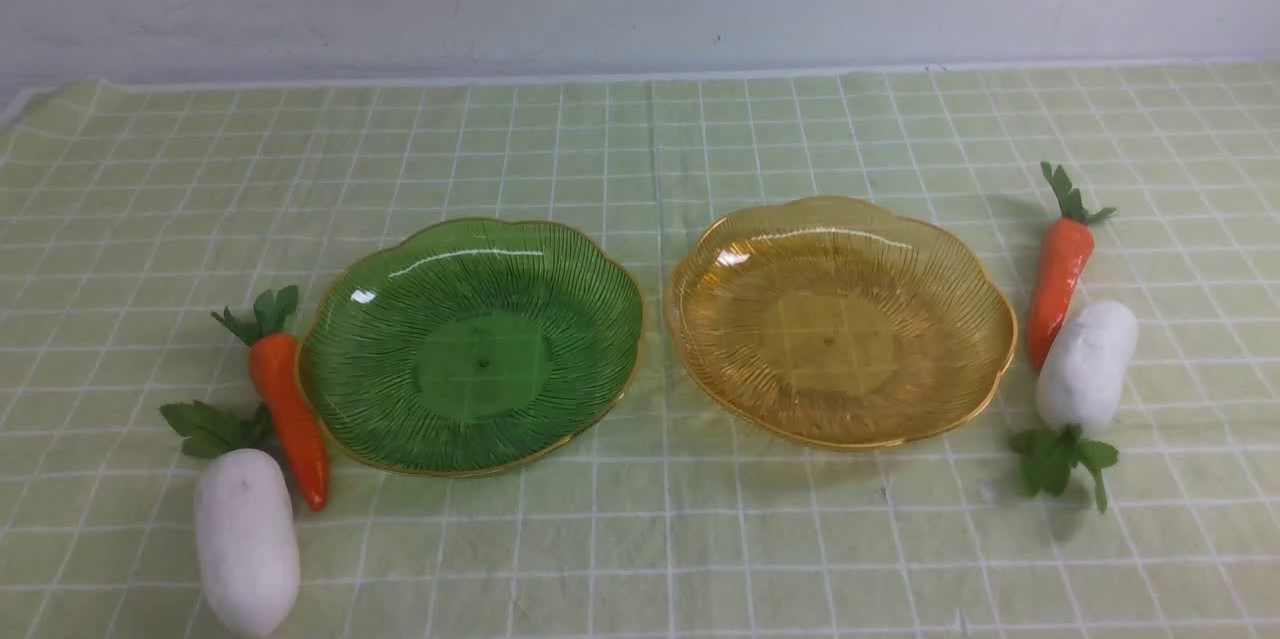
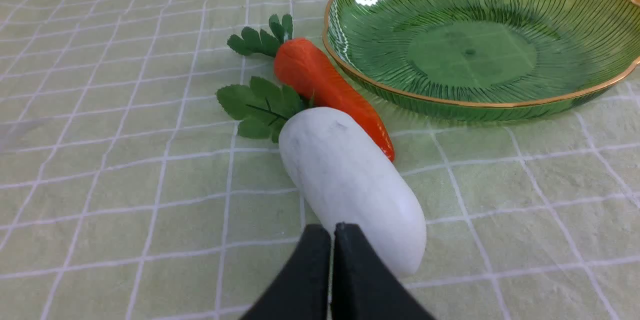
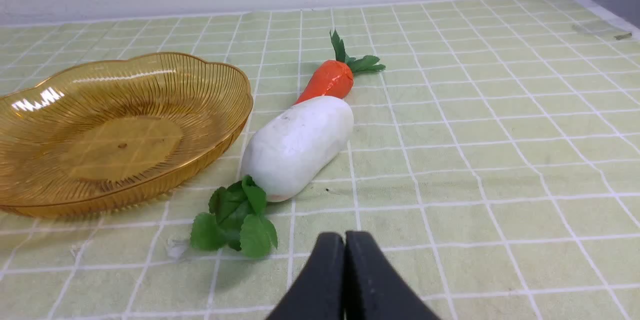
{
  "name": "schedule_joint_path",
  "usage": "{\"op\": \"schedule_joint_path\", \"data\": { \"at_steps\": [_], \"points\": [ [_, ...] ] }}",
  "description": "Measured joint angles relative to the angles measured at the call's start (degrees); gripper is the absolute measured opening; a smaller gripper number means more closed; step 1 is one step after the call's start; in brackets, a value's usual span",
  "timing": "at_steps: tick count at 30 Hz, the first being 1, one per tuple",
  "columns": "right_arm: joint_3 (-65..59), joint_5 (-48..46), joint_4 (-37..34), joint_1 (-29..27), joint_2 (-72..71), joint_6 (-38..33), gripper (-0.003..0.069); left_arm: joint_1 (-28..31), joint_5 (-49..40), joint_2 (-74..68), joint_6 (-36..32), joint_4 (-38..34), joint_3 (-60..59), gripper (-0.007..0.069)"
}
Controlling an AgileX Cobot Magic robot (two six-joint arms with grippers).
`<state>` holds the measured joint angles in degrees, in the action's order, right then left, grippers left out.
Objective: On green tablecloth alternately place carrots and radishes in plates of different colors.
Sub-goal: 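Pick up the white radish and place it in the left plate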
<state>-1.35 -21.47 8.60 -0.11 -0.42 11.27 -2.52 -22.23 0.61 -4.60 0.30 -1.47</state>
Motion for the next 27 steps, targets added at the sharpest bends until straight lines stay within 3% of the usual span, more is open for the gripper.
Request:
{"op": "schedule_joint_path", "data": {
  "at_steps": [14,21,27],
  "points": [
    [0.00,0.00,0.00,0.00,0.00,0.00,-0.0014,0.00,1.56,0.00,1.39,-0.30,-0.06,-0.0008],
    [0.00,0.00,0.00,0.00,0.00,0.00,-0.0014,0.00,13.40,0.00,12.19,-17.48,-0.16,-0.0008],
    [0.00,0.00,0.00,0.00,0.00,0.00,-0.0014,0.00,24.18,0.00,12.34,-23.74,-0.16,-0.0008]
  ]
}}
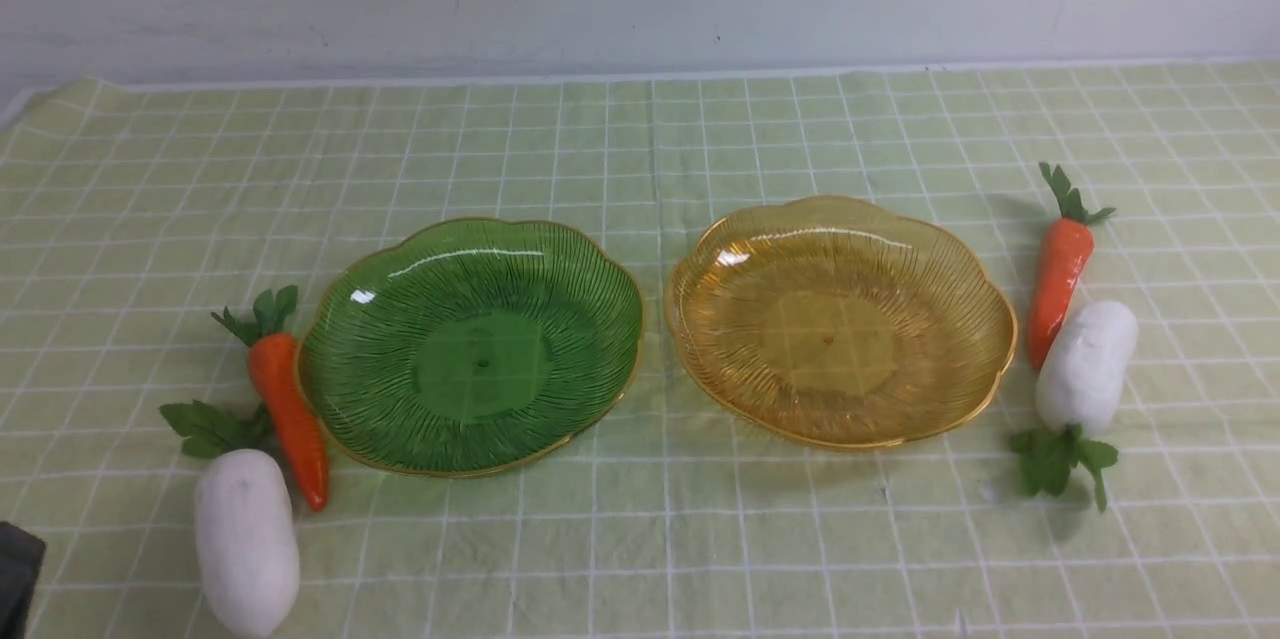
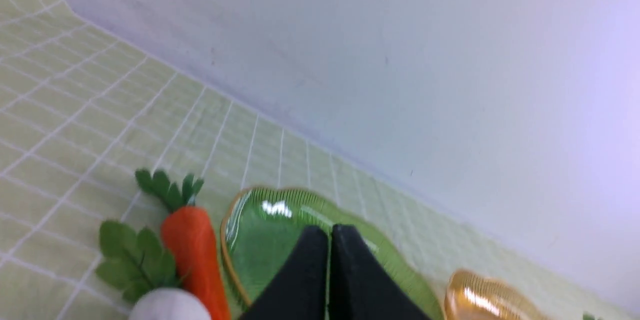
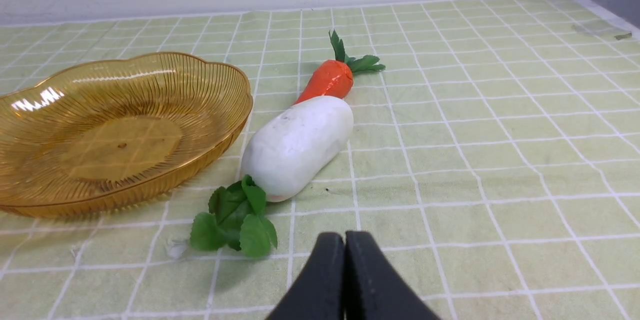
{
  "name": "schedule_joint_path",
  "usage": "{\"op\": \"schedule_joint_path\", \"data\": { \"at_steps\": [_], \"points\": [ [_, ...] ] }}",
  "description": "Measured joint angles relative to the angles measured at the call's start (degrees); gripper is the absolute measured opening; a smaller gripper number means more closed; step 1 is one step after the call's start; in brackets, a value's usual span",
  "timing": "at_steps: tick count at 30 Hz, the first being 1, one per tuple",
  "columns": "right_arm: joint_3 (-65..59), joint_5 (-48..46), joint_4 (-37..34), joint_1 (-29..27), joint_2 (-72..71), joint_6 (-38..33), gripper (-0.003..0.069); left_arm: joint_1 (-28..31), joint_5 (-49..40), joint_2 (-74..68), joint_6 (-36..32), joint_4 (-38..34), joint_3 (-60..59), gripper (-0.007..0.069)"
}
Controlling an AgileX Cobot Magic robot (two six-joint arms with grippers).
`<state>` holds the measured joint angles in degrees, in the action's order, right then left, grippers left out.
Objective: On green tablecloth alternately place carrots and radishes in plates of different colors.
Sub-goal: 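Pick up the white radish and place it in the left plate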
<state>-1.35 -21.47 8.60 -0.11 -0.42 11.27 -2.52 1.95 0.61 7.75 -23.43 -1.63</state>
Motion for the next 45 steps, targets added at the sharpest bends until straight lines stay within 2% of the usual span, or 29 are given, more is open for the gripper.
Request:
{"op": "schedule_joint_path", "data": {
  "at_steps": [3,7,9,11,12,13,14,16,19,24,29,34,39,42,45],
  "points": [
    [0.00,0.00,0.00,0.00,0.00,0.00,-0.0014,0.00,4.77,0.00,-1.00,-0.50,0.00,-0.0008],
    [0.00,0.20,-0.24,0.00,0.00,0.02,-0.0014,0.00,17.70,0.00,-1.06,-1.15,0.00,-0.0008],
    [-0.20,2.28,-2.41,0.00,0.00,0.56,-0.0014,0.00,18.66,0.00,-0.93,-1.43,1.89,-0.0008],
    [-0.35,5.28,-4.94,0.00,0.00,1.73,-0.0014,0.00,15.92,0.00,-0.99,-1.50,4.63,-0.0008],
    [-0.35,8.95,-8.60,0.00,0.00,3.77,-0.0014,0.00,6.54,-0.20,-2.26,-1.44,10.44,-0.0008],
    [-0.35,9.51,-9.26,0.00,0.00,4.08,-0.0014,0.00,5.39,-0.46,-2.51,-1.43,11.14,-0.0008],
    [-0.35,11.70,-11.53,0.00,0.00,5.38,-0.0014,0.00,0.47,-1.37,-3.24,-1.22,14.84,-0.0008],
    [-0.35,17.82,-20.08,0.00,0.00,10.35,-0.0014,0.00,-20.33,-8.92,-5.27,0.36,24.93,-0.0008],
    [-0.35,20.53,-25.54,0.00,0.00,12.18,-0.0014,0.00,-41.79,-22.08,-5.76,3.92,33.32,-0.0008],
    [-0.35,20.78,-27.37,0.00,0.00,12.26,-0.0014,0.00,-56.86,-40.53,-5.89,10.63,38.88,-0.0008],
    [-0.13,18.14,-27.63,0.00,0.00,12.41,-0.0014,0.00,-53.59,-55.84,-1.80,16.54,39.50,-0.0008],
    [9.00,1.42,-25.93,1.16,2.02,9.53,-0.0014,0.00,-49.04,-62.74,1.19,19.49,39.50,-0.0008],
    [22.58,-12.97,-24.48,2.35,13.53,1.80,-0.0014,0.00,-45.35,-66.79,1.09,21.50,39.62,0.0026],
    [30.67,-21.60,-24.48,2.42,22.96,-6.01,-0.0014,0.00,-42.35,-68.96,0.64,21.82,39.62,0.0126],
    [35.20,-26.68,-25.64,2.42,31.21,-13.08,-0.0014,0.00,-38.05,-71.79,0.64,21.93,39.69,0.0332]
  ]
}}
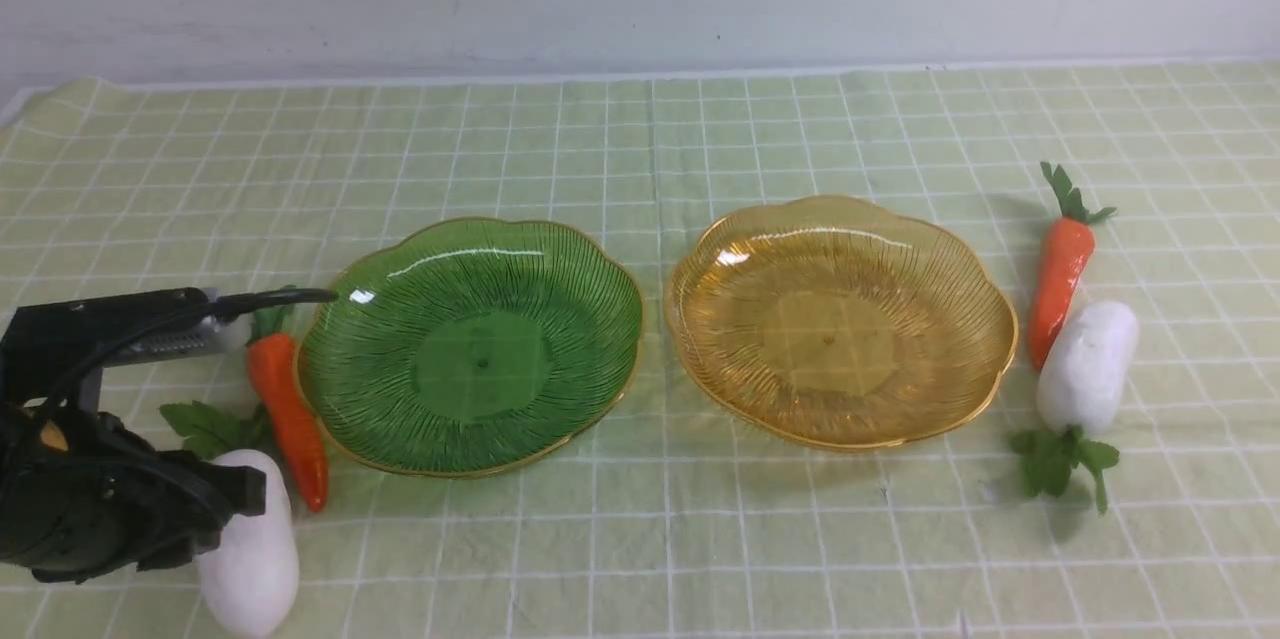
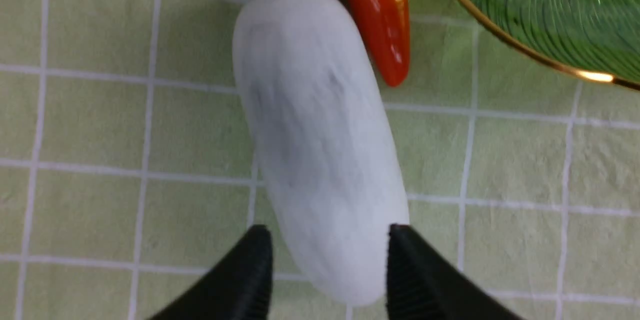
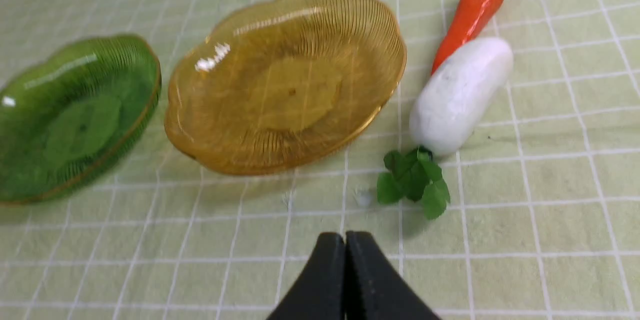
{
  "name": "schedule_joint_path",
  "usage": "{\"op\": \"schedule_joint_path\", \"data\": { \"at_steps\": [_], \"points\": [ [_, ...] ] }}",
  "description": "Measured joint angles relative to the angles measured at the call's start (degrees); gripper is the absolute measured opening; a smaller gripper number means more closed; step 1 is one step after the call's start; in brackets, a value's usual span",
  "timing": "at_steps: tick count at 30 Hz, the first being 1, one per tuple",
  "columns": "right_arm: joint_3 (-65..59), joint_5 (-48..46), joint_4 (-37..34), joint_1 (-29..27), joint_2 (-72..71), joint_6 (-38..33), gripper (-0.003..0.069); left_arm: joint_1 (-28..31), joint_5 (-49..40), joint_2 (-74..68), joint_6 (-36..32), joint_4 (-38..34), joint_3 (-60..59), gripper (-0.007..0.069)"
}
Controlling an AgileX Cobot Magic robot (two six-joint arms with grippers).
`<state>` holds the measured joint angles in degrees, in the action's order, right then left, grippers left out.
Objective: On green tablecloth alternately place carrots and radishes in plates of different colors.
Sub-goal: 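Pick up the white radish and place it in the left plate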
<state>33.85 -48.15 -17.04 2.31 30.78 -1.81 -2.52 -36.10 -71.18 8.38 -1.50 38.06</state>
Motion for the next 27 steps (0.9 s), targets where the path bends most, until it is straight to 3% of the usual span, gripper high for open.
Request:
{"op": "schedule_joint_path", "data": {
  "at_steps": [6,10,14,19,27],
  "points": [
    [0.48,-1.07,-3.80,0.00,5.74,-4.72,-0.0014,0.00,5.37,-6.16,0.05,0.13,0.13,0.0623],
    [0.48,-0.31,-4.38,0.00,8.54,-5.72,-0.0014,0.00,8.15,-10.02,0.15,0.13,0.29,0.0678],
    [0.48,0.97,-3.84,0.00,12.41,-5.87,-0.0014,0.00,9.55,-15.95,3.15,0.18,0.41,0.0657],
    [0.49,2.21,-2.89,0.00,16.48,-5.16,-0.0014,0.00,7.15,-17.48,7.16,0.18,0.47,0.0437],
    [5.28,5.60,0.71,-0.20,26.56,-2.73,-0.0014,0.00,-2.67,-8.40,7.53,-1.91,4.26,0.0447]
  ]
}}
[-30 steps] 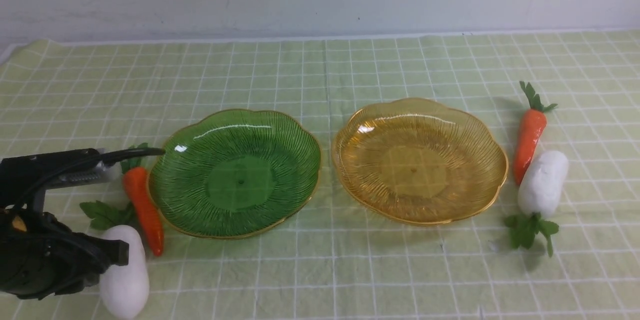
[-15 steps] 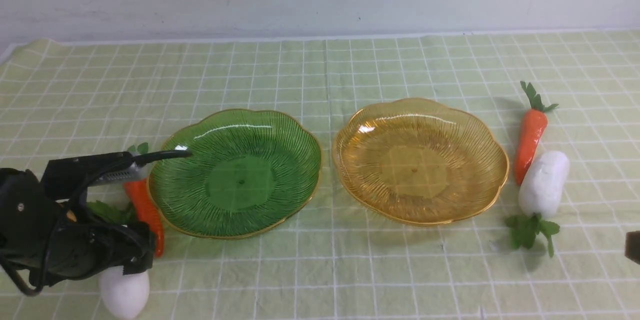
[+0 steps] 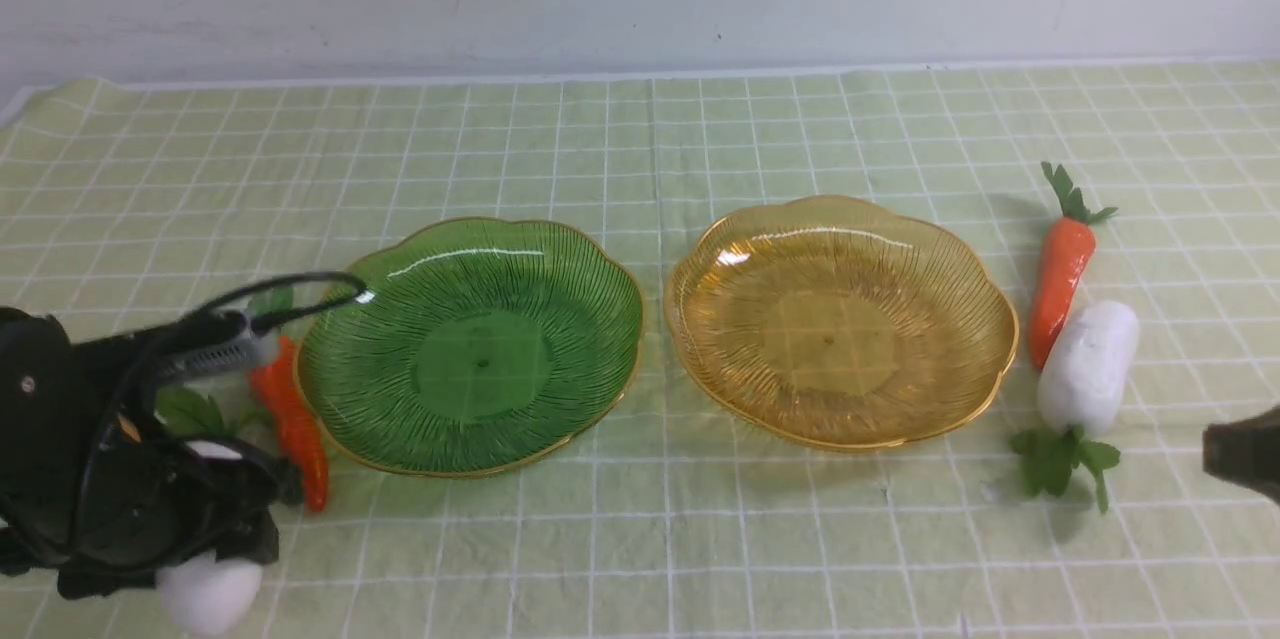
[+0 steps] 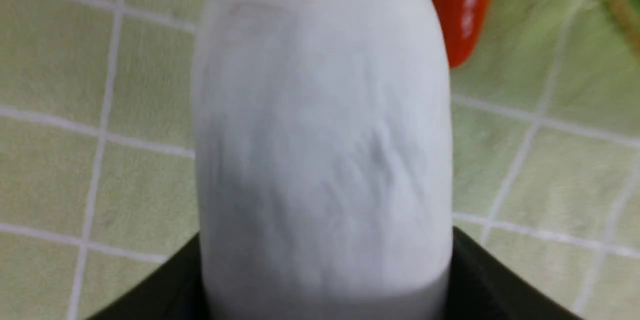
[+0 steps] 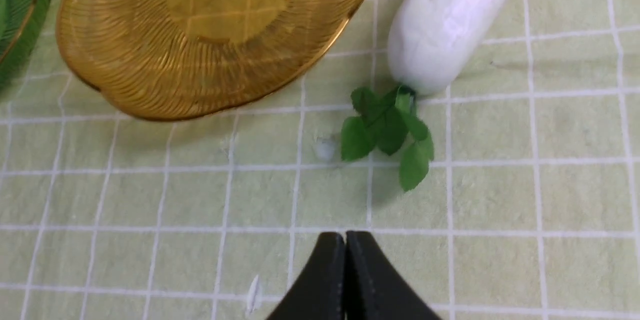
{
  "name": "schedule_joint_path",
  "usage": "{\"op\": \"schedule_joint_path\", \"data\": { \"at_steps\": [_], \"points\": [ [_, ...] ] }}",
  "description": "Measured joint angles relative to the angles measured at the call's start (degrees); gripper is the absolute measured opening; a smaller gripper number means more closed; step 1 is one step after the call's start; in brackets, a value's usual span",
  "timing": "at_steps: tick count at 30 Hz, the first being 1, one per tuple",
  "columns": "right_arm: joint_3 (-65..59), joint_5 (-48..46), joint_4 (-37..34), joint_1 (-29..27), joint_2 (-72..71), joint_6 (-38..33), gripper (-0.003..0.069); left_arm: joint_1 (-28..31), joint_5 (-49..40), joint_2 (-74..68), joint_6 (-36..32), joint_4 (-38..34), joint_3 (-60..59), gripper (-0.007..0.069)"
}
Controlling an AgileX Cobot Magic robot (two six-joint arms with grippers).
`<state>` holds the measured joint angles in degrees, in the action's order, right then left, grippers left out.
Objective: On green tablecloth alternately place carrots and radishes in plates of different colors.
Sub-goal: 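Pick up the white radish and place it in the left plate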
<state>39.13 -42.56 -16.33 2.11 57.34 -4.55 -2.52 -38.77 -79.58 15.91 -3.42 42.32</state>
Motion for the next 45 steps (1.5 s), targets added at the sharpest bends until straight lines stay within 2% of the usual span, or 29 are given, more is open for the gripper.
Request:
{"op": "schedule_joint_path", "data": {
  "at_steps": [4,8,10,12,15,17,18,19,21,22,23,24,25,26,27,29,32,33,34,35,36,39,41,45],
  "points": [
    [4.75,1.52,4.24,-2.50,6.27,4.55,-0.0014,-0.30,-0.43,3.63,-5.32,-4.92,5.64,0.0447],
    [12.55,2.25,6.52,-6.41,16.93,8.02,0.0003,-2.67,-0.87,1.01,-15.91,-12.06,16.11,0.0447],
    [16.85,2.25,6.40,-6.84,23.34,8.28,0.0045,-4.46,-1.18,-2.35,-21.33,-14.78,20.78,0.0447],
    [18.18,2.19,5.96,-6.84,25.49,8.33,0.0066,-5.25,-1.29,-4.36,-23.63,-15.60,22.60,0.0447],
    [23.21,1.50,2.55,-6.84,34.47,7.97,0.0214,-6.86,-1.43,-12.19,-28.35,-17.09,27.69,0.0447],
    [25.12,1.04,1.20,-6.84,38.32,7.35,0.0314,-6.92,-1.43,-16.41,-28.98,-17.25,29.36,0.0447],
    [25.51,0.96,0.92,-6.84,39.09,7.27,0.0337,-6.92,-1.43,-17.21,-29.04,-17.25,29.68,0.0447],
    [26.66,0.52,0.19,-6.84,41.51,7.06,0.0416,-6.92,-1.43,-19.48,-29.11,-17.32,30.62,0.0447],
    [27.90,-0.11,-0.66,-6.84,44.29,6.58,0.0519,-6.92,-1.32,-22.51,-29.23,-17.72,31.47,0.0447],
    [28.36,-0.23,-1.00,-6.84,45.64,6.00,0.0571,-6.92,-1.32,-24.05,-29.29,-17.84,31.92,0.0456],
    [28.38,-0.23,-1.06,-6.84,45.84,5.93,0.0578,-6.92,-1.32,-24.33,-29.29,-17.93,32.08,0.0460],
    [28.67,-0.23,-1.64,-6.84,47.30,5.08,0.0627,-6.92,-1.22,-26.49,-29.29,-18.20,32.56,0.0505],
    [28.68,-0.23,-1.64,-6.84,47.64,5.07,0.0631,-6.92,-1.22,-26.74,-29.35,-18.30,32.69,0.0521],
    [28.79,-0.23,-2.22,-6.84,48.86,4.55,0.0657,-6.92,-1.22,-28.80,-29.48,-18.52,33.12,0.0603],
    [28.86,-0.23,-2.62,-6.84,49.69,4.55,0.0665,-6.92,-1.22,-29.55,-29.48,-18.62,33.26,0.0643],
    [28.90,-0.16,-3.13,-6.84,50.98,3.76,0.0663,-6.92,-1.29,-29.87,-29.48,-18.69,33.34,0.0673],
    [28.90,-0.12,-3.25,-6.84,51.46,2.37,0.0617,-6.86,-2.28,-29.87,-29.48,-18.69,34.46,0.0680],
    [29.03,-0.51,-3.19,-6.84,51.36,1.58,0.0525,-6.67,-3.87,-29.52,-29.10,-18.69,35.87,0.0660],
    [29.41,-1.15,-2.94,-6.91,51.07,1.21,0.0448,-6.32,-6.32,-28.83,-28.21,-18.27,37.52,0.0603],
    [30.03,-2.92,-2.12,-7.27,50.18,1.07,0.0435,-5.94,-8.72,-28.02,-27.10,-17.58,39.11,0.0522],
    [30.21,-3.18,-1.95,-7.33,49.78,1.07,0.0441,-5.77,-9.58,-27.43,-26.80,-17.27,39.63,0.0488],
    [32.18,-7.28,-2.87,-7.52,43.36,1.00,0.0451,-4.01,-15.41,-22.17,-25.71,-13.52,42.57,0.0125],
    [33.13,-7.41,-6.00,-6.12,39.51,-0.42,0.0451,-2.77,-16.72,-19.03,-25.66,-12.79,42.69,0.0043],
    [34.71,-4.28,-14.97,1.39,35.62,-6.39,0.0451,0.19,-16.79,-14.47,-25.59,-14.02,41.44,0.0001]
  ]
}}
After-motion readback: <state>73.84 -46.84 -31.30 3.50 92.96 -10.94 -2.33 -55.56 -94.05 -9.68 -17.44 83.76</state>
